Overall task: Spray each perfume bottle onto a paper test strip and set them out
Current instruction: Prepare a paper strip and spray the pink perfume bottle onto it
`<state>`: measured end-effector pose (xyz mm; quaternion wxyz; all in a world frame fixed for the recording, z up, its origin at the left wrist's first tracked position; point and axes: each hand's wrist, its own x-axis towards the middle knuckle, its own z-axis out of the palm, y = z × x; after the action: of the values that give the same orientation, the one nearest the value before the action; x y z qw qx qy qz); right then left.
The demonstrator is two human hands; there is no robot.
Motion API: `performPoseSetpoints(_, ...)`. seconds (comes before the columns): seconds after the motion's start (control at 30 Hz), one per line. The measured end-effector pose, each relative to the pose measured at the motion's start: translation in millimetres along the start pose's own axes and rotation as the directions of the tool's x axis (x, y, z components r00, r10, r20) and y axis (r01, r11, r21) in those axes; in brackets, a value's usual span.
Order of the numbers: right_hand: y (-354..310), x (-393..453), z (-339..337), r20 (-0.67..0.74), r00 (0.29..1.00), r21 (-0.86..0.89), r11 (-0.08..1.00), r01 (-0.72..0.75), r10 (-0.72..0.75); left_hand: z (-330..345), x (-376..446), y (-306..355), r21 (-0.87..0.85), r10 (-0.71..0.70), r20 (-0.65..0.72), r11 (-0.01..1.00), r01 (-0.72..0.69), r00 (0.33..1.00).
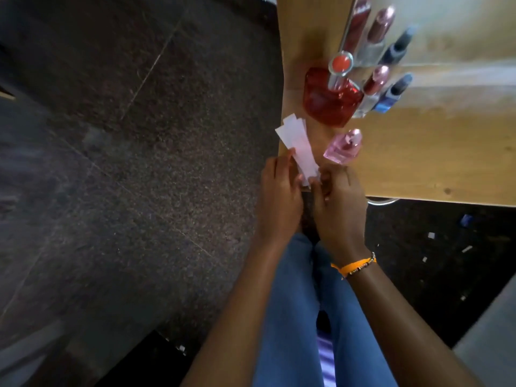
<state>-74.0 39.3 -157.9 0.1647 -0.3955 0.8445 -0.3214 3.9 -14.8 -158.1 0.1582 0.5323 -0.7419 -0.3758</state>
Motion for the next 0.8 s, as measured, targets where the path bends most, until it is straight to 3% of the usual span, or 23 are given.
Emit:
performPoseSetpoints(0.33,10.5,3.5,6.4,-0.106,0.986,0.010,0.991,0.133,-0.131,11.6,-2.8,-14.9,0.048,0.133,-0.114,0.991,-0.128,0.985)
performPoseSetpoints(0.6,21.3,-2.3,12.6,-0.194,0.960,0.057,0.975,0.217,-0.202,25.2,-5.3,-26.5,0.097,0.251,-0.249,0.968,-0.233,0.936)
performPoseSetpoints(0.8,24.9,-8.9,20.4,-0.259,0.937,0.062,0.964,0.258,-0.234,27.9,-9.5,-30.2,0.076,0.265,-0.300,0.964,-0.254,0.916)
